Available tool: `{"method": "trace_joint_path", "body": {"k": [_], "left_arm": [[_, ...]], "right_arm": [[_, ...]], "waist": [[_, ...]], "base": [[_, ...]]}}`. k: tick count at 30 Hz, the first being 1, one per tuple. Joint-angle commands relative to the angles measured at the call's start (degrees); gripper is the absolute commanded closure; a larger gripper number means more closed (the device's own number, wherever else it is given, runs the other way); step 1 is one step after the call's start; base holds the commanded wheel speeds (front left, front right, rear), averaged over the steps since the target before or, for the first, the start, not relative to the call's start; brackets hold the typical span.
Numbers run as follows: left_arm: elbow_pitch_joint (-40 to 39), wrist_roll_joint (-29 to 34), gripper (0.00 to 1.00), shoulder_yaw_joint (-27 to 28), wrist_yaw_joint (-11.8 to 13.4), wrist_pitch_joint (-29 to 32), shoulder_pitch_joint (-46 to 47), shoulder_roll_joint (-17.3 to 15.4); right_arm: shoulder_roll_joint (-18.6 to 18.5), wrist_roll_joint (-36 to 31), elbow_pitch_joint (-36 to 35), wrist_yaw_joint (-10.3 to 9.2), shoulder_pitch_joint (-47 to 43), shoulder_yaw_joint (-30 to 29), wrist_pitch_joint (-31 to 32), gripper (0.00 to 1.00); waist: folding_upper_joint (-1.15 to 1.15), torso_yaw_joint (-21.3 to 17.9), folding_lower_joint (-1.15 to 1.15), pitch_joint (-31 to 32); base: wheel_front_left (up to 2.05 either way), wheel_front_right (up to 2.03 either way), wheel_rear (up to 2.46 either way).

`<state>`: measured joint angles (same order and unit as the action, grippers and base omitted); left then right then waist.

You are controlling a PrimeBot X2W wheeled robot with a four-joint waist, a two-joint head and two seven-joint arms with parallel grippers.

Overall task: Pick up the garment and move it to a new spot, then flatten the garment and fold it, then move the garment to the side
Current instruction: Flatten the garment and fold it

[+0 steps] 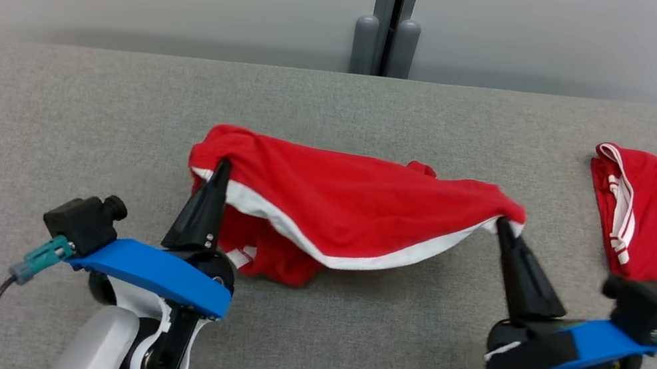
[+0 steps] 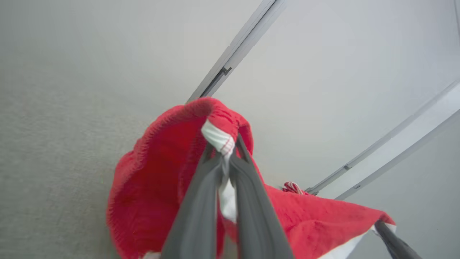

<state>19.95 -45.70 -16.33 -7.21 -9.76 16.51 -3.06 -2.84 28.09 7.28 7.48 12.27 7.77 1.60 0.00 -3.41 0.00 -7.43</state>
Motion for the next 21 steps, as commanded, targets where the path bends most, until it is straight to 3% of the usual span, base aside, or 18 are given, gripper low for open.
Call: {"method": "trace_joint_path", "body": {"k": [1,5,12,16,21], "left_arm": [[-4.27,-2.63,1.00,-0.27,-0.38,1.85,-1.53,-0.05],[-18.62,-10.39,1.00,-0.22,0.47,9.60,-5.08,-0.67],[-36.41,-18.99,1.00,2.40,8.25,21.47,-4.01,-3.33],[-36.99,-19.45,1.00,3.71,10.90,26.60,2.87,-6.33],[-30.30,-20.79,1.00,6.82,13.50,30.02,15.42,-7.88]], "right_arm": [[-0.12,0.87,-2.79,0.03,-0.96,-1.00,0.88,1.00],[-0.09,1.93,-13.29,0.03,-2.41,-4.13,4.77,1.00],[-0.09,1.17,-25.30,0.03,4.13,-7.56,14.59,1.00],[-0.71,2.96,-24.26,0.03,12.90,-7.54,20.28,1.00],[-0.62,7.87,-16.52,0.04,26.41,-8.03,24.09,1.00]], "waist": [[0.00,-0.31,0.00,0.40],[0.00,-0.73,0.00,0.67],[0.00,-2.18,0.00,-1.54],[0.00,-2.08,0.00,-4.44],[0.00,-2.55,0.00,-10.37]], "base": [[0.00,0.00,0.00],[0.00,0.00,0.00],[0.00,0.00,0.00],[0.00,0.00,0.00],[0.00,0.00,0.00]]}}
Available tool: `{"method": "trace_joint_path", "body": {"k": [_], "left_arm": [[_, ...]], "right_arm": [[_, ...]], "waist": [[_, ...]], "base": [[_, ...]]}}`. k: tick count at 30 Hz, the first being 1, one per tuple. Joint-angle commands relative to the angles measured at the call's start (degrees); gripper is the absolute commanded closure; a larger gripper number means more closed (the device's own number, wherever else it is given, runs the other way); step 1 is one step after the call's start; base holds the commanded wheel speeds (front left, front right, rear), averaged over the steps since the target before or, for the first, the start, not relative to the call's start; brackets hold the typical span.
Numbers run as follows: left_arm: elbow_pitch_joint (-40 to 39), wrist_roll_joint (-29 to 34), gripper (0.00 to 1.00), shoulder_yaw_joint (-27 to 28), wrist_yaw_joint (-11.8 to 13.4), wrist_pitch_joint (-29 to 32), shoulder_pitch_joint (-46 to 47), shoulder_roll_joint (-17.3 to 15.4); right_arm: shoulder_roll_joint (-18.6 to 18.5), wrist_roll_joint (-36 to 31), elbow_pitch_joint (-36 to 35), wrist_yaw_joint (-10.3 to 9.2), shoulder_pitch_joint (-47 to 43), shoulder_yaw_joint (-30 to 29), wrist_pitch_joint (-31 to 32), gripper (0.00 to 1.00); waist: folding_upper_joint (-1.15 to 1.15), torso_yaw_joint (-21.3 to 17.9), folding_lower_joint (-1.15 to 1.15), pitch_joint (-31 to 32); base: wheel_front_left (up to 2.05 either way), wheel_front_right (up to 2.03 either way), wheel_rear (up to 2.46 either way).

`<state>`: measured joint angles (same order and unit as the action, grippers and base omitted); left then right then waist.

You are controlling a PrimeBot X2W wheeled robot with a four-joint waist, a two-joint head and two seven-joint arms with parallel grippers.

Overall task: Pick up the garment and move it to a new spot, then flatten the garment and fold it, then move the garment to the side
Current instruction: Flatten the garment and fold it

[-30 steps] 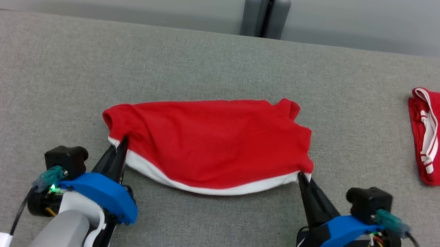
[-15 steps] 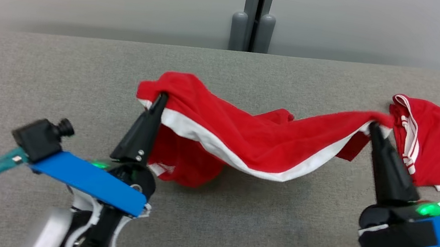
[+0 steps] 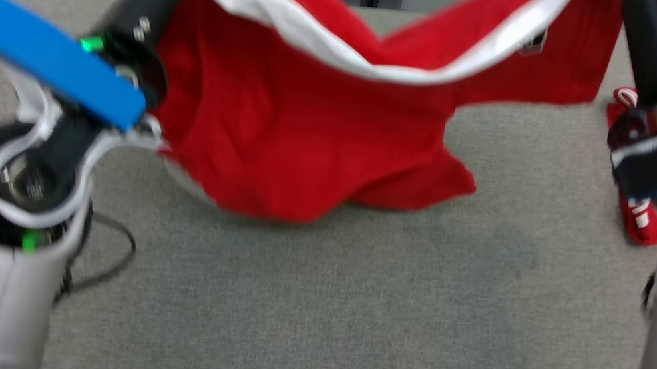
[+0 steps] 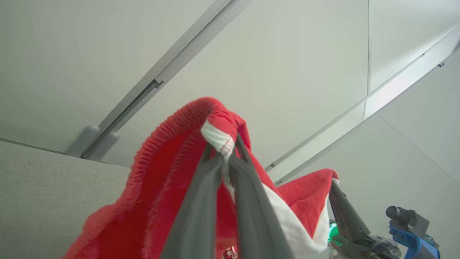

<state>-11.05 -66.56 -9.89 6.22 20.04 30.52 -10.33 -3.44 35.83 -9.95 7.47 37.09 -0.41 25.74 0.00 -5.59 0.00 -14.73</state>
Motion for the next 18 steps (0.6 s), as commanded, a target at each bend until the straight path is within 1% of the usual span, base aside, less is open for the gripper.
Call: {"method": "trace_joint_path", "body": {"k": [1,2,4,7,8,9,10,11,14,17,18], "left_arm": [[2.33,0.46,1.00,0.47,0.16,0.88,4.31,-1.09],[4.06,0.94,1.00,0.56,-0.04,1.21,7.51,-1.46],[8.38,1.25,1.00,1.32,-0.27,0.65,13.06,-1.28],[14.57,3.20,1.00,2.60,-1.01,-1.68,20.96,-2.02],[16.36,4.49,1.00,2.63,-1.58,-2.97,23.50,-2.27],[18.08,6.75,1.00,2.00,-2.49,-4.16,25.75,-3.29],[19.70,7.49,1.00,1.58,-3.39,-5.28,27.40,-3.33],[21.37,7.12,1.00,2.37,-4.17,-6.61,29.08,-2.66],[25.24,8.69,1.00,2.43,-7.09,-9.53,32.61,-3.35],[28.70,10.12,1.00,2.30,-8.77,-12.11,32.84,-3.77],[29.67,10.00,1.00,2.11,-9.22,-12.68,31.81,-3.44]], "right_arm": [[-1.67,-2.06,2.15,0.06,4.92,0.51,-0.57,1.00],[-3.71,-4.63,3.54,0.04,8.01,1.33,-1.51,1.00],[-2.54,-4.30,8.12,0.04,12.50,2.42,-3.84,1.00],[-3.45,-6.05,13.18,0.03,20.89,3.52,-8.19,1.00],[-3.01,-5.67,14.96,0.04,23.04,3.60,-10.03,1.00],[-2.55,-5.30,16.63,0.04,24.98,3.56,-11.72,1.00],[-2.29,-5.16,18.02,0.04,26.85,4.04,-13.44,1.00],[-2.09,-5.15,19.11,0.04,28.88,4.48,-15.16,1.00],[-2.31,-5.99,21.92,0.04,32.76,5.82,-20.02,1.00],[-2.13,-5.01,24.50,0.04,32.90,7.52,-22.51,1.00],[-2.43,-4.61,25.25,0.04,31.93,8.20,-22.57,1.00]], "waist": [[0.00,-0.49,0.00,-4.45],[0.00,-0.38,0.00,-5.95],[0.00,-0.32,0.00,-7.63],[0.00,-0.45,0.00,-9.67],[0.00,-0.47,0.00,-10.15],[0.00,-0.50,0.00,-10.59],[0.00,-0.56,0.00,-10.81],[0.00,-0.70,0.00,-11.05],[0.00,-1.07,0.00,-11.16],[0.00,-1.39,0.00,-10.82],[0.00,-1.43,0.00,-10.74]], "base": [[0.00,0.00,0.00],[0.00,0.00,0.00],[0.00,0.00,0.00],[0.00,0.00,0.00],[0.00,0.00,0.00],[0.00,0.00,0.00],[0.00,0.00,0.00],[0.00,0.00,0.00],[0.00,0.00,0.00],[0.00,0.00,0.00],[0.00,0.00,0.00]]}}
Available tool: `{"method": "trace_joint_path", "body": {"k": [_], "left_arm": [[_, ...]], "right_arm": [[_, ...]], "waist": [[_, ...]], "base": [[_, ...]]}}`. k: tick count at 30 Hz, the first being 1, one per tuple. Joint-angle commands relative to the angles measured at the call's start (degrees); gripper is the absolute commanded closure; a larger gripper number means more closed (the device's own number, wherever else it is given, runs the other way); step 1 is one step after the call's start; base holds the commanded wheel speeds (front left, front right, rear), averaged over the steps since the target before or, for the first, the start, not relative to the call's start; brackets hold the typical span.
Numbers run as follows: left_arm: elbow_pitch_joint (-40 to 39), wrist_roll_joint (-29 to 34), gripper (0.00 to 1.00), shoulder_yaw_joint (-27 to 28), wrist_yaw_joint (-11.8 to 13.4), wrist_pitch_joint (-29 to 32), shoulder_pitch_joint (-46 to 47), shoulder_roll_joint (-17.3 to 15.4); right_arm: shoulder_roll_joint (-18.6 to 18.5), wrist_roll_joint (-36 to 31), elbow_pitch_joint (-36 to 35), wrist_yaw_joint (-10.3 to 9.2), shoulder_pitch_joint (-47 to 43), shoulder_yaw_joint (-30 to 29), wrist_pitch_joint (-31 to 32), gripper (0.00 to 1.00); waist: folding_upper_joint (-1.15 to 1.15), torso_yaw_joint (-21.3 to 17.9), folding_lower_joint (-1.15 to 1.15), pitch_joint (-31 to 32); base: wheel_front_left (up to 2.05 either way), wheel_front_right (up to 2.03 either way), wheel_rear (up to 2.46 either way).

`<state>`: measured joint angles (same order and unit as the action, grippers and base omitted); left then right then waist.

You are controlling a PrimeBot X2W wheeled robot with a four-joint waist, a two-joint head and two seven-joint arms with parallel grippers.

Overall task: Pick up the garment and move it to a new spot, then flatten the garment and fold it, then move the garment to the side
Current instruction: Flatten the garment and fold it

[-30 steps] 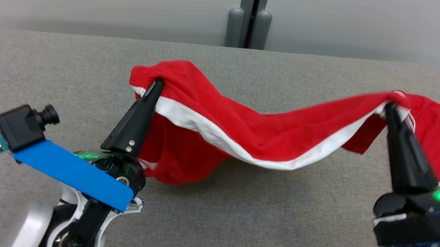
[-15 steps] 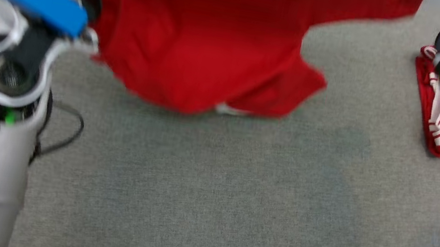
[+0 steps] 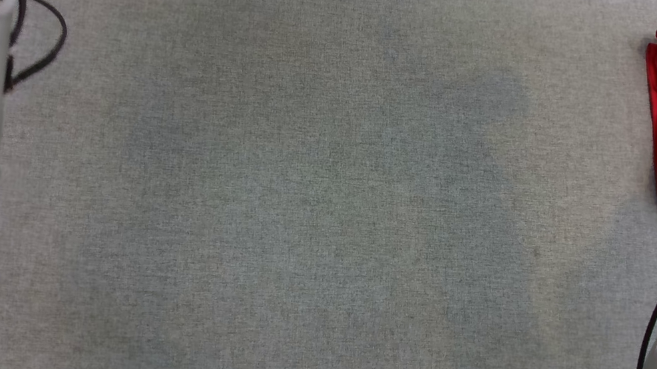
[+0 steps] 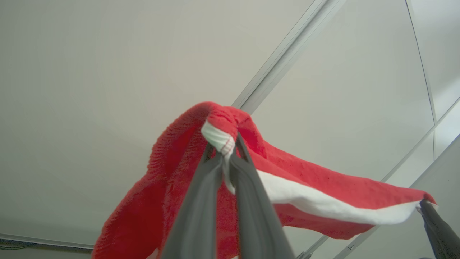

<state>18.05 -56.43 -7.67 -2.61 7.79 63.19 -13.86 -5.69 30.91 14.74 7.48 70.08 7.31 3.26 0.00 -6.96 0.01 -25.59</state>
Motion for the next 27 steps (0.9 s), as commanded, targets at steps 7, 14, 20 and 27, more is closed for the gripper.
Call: {"method": "trace_joint_path", "body": {"k": [7,14,20,27], "left_arm": [[5.83,0.73,1.00,-4.02,-3.32,-3.30,-12.05,1.67],[7.86,5.42,1.00,-11.63,-3.36,-4.62,-29.47,0.91],[3.38,7.37,1.00,-16.23,0.77,-1.78,-43.20,0.58],[-9.11,14.93,1.00,-23.50,6.36,6.10,-55.00,-7.87]], "right_arm": [[-4.65,0.23,4.58,0.03,-13.59,4.05,5.00,1.00],[-10.20,-2.36,2.25,0.02,-30.63,4.83,17.13,1.00],[-10.78,-2.89,-7.95,0.02,-47.22,-1.42,29.30,1.00],[-6.57,-6.07,-25.12,0.01,-66.09,-9.80,43.42,1.00]], "waist": [[0.00,0.20,-0.01,0.94],[0.00,0.92,-0.01,5.04],[0.00,1.97,-0.01,10.09],[0.00,3.77,-0.01,13.87]], "base": [[0.00,0.00,0.00],[0.00,0.00,0.00],[0.00,0.00,0.00],[0.00,0.00,0.00]]}}
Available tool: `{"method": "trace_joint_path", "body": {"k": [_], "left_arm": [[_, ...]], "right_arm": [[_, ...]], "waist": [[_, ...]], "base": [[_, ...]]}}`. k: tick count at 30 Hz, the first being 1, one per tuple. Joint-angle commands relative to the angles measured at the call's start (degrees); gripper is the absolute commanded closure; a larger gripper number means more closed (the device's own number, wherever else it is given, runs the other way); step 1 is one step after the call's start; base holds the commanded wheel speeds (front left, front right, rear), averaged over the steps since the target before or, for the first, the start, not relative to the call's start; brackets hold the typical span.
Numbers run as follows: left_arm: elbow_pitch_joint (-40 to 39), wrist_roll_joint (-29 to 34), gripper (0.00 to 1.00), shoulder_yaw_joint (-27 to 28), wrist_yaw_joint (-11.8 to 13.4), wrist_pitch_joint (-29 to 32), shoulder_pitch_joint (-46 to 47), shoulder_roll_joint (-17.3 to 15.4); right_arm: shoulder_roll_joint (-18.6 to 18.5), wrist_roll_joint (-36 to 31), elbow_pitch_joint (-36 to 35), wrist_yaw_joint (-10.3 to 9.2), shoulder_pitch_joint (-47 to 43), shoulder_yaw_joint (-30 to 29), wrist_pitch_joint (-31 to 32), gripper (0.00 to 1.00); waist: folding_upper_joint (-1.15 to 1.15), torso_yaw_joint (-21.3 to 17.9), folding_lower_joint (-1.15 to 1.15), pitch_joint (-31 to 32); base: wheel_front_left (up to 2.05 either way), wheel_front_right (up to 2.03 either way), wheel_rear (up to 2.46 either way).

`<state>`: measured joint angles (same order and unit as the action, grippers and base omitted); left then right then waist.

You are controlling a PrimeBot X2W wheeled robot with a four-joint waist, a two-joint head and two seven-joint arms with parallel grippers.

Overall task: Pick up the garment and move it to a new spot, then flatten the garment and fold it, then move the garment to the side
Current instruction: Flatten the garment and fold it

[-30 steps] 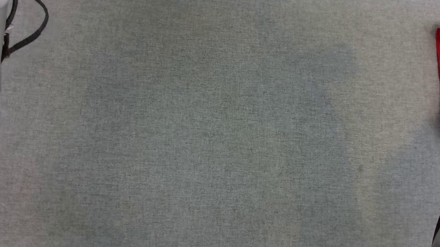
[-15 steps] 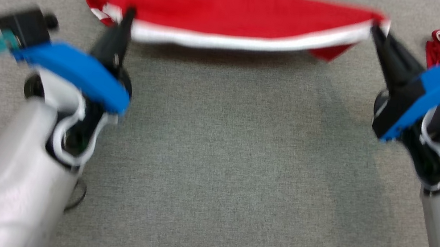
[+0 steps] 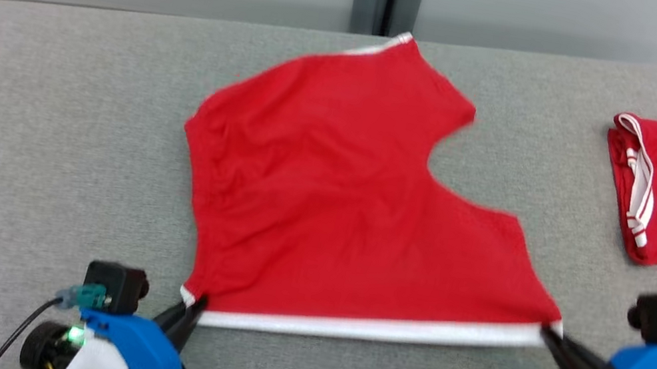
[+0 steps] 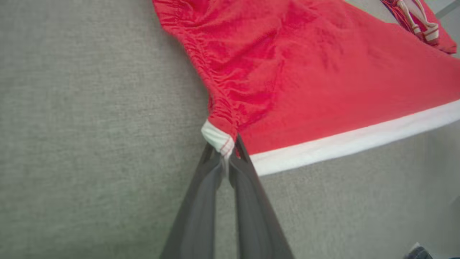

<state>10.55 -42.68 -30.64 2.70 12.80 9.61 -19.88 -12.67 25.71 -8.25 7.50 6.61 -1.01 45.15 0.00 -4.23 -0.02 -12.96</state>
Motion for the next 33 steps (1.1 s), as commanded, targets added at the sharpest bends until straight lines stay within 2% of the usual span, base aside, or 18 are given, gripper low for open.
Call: {"method": "trace_joint_path", "body": {"k": [1,3,9,13,14,16,20,25,26,33], "left_arm": [[-4.03,0.76,1.00,-1.11,1.84,2.40,-3.24,-2.02],[-9.11,2.43,1.00,-2.16,3.67,5.02,-5.87,-4.89],[-24.84,-0.05,1.00,-3.57,8.72,13.47,-14.94,-9.22],[-31.65,-2.48,1.00,-3.97,10.42,16.96,-18.11,-10.22],[-35.09,-3.60,1.00,-3.70,11.21,18.70,-18.74,-11.06],[-37.32,-4.87,1.00,-3.08,11.52,19.47,-18.52,-10.87],[-37.34,-5.66,1.00,-1.74,10.81,20.49,-15.81,-11.33],[-34.43,-7.95,1.00,0.19,9.25,20.31,-10.32,-9.02],[-34.43,-7.95,1.00,0.19,9.25,20.31,-10.32,-9.02],[-25.38,-10.20,1.00,2.12,6.73,17.74,-0.07,-2.54]], "right_arm": [[1.07,-1.24,-4.46,-0.02,-4.94,-2.39,3.52,1.00],[2.30,-2.15,-8.96,-0.01,-9.32,-4.04,7.15,1.00],[5.43,-3.72,-19.96,0.00,-19.83,-7.32,18.46,1.00],[6.38,-3.49,-25.35,0.00,-23.49,-9.22,23.56,1.00],[6.63,-4.23,-28.53,0.01,-23.65,-10.36,25.00,1.00],[5.88,-4.59,-30.16,0.01,-21.83,-10.98,25.46,1.00],[2.31,-3.63,-28.55,0.01,-15.37,-8.39,25.76,1.00],[-3.14,-1.66,-22.42,0.00,-4.31,-3.75,25.16,1.00],[-3.14,-1.66,-22.42,0.00,-4.31,-3.75,25.16,1.00],[-8.68,0.46,-10.31,0.00,11.40,1.04,19.53,1.00]], "waist": [[0.00,1.33,0.02,1.54],[0.00,1.70,0.02,2.12],[0.00,2.68,0.02,3.16],[0.00,3.15,0.02,3.38],[0.00,3.27,0.02,3.31],[0.00,3.40,0.02,3.31],[0.00,3.08,0.02,2.96],[0.00,4.01,0.02,1.67],[0.00,4.01,0.02,1.67],[0.00,7.55,0.02,-1.42]], "base": [[0.00,0.00,0.00],[0.00,0.00,0.00],[0.00,0.00,0.00],[0.00,0.00,0.00],[0.00,0.00,0.00],[0.00,0.00,0.00],[0.00,0.00,0.00],[0.00,0.00,0.00],[0.00,0.00,0.00],[0.00,0.00,0.00]]}}
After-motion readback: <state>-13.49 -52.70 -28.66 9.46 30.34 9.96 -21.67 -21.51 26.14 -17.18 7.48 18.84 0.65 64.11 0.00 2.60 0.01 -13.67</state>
